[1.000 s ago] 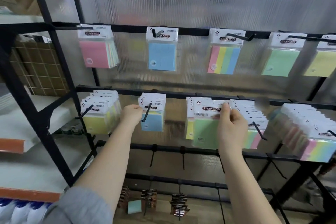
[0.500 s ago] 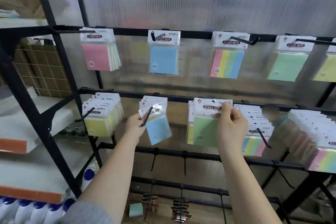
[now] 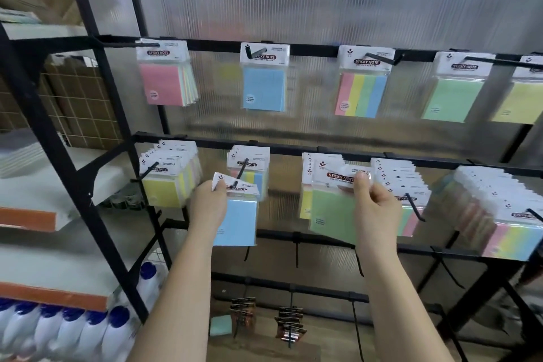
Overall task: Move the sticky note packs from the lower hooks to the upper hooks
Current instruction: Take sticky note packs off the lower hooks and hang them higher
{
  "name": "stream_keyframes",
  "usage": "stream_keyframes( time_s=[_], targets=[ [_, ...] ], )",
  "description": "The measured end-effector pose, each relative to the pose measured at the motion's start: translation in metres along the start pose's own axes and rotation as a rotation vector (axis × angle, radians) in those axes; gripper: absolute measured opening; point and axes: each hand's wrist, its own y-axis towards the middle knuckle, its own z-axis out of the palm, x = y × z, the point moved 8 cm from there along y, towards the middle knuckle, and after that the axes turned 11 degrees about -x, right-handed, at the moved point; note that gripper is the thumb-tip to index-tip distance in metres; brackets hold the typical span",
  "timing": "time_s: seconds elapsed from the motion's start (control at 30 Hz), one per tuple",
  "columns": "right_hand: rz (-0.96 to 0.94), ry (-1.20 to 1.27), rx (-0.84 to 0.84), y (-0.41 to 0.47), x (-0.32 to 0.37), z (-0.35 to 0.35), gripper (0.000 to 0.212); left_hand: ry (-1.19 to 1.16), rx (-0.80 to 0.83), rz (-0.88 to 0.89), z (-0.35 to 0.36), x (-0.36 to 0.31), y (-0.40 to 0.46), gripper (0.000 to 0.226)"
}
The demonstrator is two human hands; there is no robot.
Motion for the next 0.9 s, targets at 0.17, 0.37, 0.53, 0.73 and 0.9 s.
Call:
stream_keyframes(
  time_s=[0.17,0.37,0.53,0.73,0.9],
  targets=[
    [0.032,0.023,0.026,0.002,-0.003,-0.005,0.055,0.046,-0.026,0.001,-0.015,-0.003,-0.015,0.028],
    [0.095,0.006,0.098,0.007,0.0,-0.005,0.038,0.03,-0.108,-0.018,-0.03,-0.016,-0.029,0.034],
    [0.124,-0.014,0.136,0.012,0.003,-0.008,0.025,-0.063,-0.162,-0.017,-0.039,-0.036,-0.033,0.034],
    [0.104,-0.054,0.128,0.012,0.004,0.0,0.028,-0.161,-0.235,0.139,-0.061,-0.082,-0.03,0.037],
    [0.087,-0.039,0.05,0.013,0.001,0.009,0.034,-0.273,-0.278,0.38,-0.077,-0.135,-0.021,0.04]
  ],
)
